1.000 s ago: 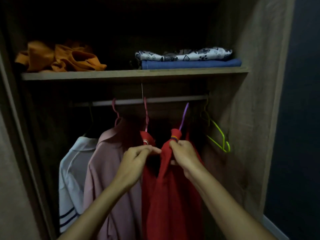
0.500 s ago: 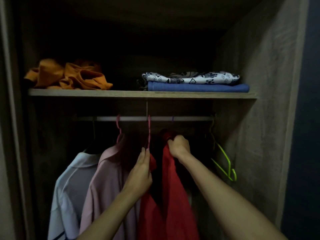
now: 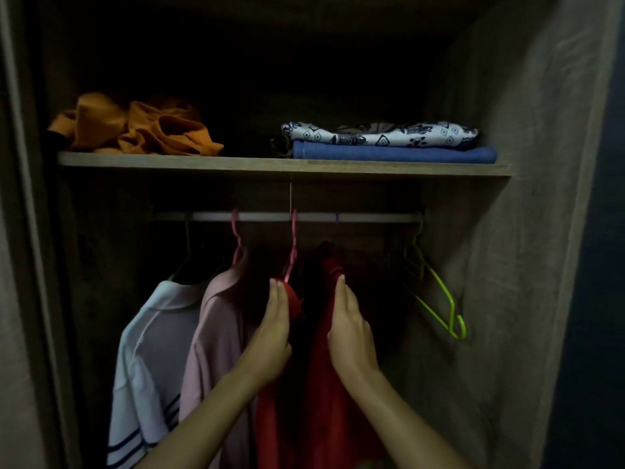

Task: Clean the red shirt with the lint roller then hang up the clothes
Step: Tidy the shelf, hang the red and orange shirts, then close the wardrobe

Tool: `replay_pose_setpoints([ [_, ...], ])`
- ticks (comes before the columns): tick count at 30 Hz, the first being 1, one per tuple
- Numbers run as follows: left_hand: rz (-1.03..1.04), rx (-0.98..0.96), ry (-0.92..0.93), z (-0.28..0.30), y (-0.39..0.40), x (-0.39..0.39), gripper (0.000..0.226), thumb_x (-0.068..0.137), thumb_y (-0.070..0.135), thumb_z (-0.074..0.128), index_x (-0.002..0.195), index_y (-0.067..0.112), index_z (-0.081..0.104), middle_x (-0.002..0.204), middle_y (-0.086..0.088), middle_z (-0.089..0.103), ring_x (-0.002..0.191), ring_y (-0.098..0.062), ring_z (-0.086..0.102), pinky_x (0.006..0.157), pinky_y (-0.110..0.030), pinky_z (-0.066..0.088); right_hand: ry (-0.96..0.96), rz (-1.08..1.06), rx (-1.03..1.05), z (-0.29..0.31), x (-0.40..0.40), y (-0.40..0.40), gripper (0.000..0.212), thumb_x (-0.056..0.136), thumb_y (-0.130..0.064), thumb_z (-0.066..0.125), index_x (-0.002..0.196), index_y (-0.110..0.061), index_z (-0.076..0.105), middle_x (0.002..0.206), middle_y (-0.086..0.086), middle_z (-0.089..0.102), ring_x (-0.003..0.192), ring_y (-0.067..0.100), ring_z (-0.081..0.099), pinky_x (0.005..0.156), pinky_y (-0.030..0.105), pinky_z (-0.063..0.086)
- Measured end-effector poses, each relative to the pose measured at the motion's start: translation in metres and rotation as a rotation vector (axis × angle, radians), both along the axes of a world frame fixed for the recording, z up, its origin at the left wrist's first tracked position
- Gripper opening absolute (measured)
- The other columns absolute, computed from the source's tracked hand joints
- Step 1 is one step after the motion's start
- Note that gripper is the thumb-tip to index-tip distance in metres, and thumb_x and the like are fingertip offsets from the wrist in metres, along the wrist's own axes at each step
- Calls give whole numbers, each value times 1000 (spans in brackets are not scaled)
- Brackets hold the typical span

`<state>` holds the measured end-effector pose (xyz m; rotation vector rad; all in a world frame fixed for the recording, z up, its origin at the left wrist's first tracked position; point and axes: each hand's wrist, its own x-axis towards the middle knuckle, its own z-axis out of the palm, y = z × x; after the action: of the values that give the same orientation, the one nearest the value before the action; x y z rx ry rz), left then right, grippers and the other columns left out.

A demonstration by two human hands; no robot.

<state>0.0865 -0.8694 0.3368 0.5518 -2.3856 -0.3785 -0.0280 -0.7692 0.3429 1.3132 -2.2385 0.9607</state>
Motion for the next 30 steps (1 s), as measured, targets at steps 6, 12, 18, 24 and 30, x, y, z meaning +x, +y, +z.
replay_pose_setpoints([
  [6, 24, -109, 80, 21, 24, 23, 74, 99, 29, 33, 139, 23, -29, 146, 6, -42, 139, -6, -33, 120, -26, -7, 25, 42, -137, 28, 24, 22, 69, 99, -36, 43, 153, -23, 2, 162, -3, 0, 148, 16, 16, 119, 34, 24],
  [12, 180, -539, 484, 165, 39, 101, 70, 93, 55, 22, 148, 26, -11, 154, 11, -29, 144, -9, -25, 117, -28, -10, 334, 351, -588, 152, 91, 50, 61, 95, -37, 50, 150, -21, 29, 156, -8, 28, 145, 5, 21, 113, 8, 13],
  [18, 578, -505, 349, 282, -9, 145, 71, 99, 38, 39, 152, 10, 0, 160, -9, -9, 147, -20, -12, 118, -37, -3, 256, 462, -360, 282, 124, -6, 65, 95, -30, 55, 151, -20, 24, 160, -1, 20, 148, 13, 10, 113, 24, 12],
  [24, 648, -42, 155, 303, -64, 151, 81, 90, 44, 56, 151, 12, 13, 156, -20, 19, 142, -38, 23, 116, -50, 24, -11, 659, 205, 303, 120, -82, 70, 91, -22, 62, 150, -22, 24, 134, 8, 50, 116, 23, 51, 94, 32, 40],
  [30, 534, -5, 108, 291, -58, 154, 47, 87, 30, 62, 129, 17, 45, 106, -5, 55, 96, -20, 53, 86, -33, 42, -24, 736, 180, 296, 117, -92, 76, 92, -14, 58, 153, -30, 14, 128, 5, 49, 90, 11, 50, 81, 26, 39],
])
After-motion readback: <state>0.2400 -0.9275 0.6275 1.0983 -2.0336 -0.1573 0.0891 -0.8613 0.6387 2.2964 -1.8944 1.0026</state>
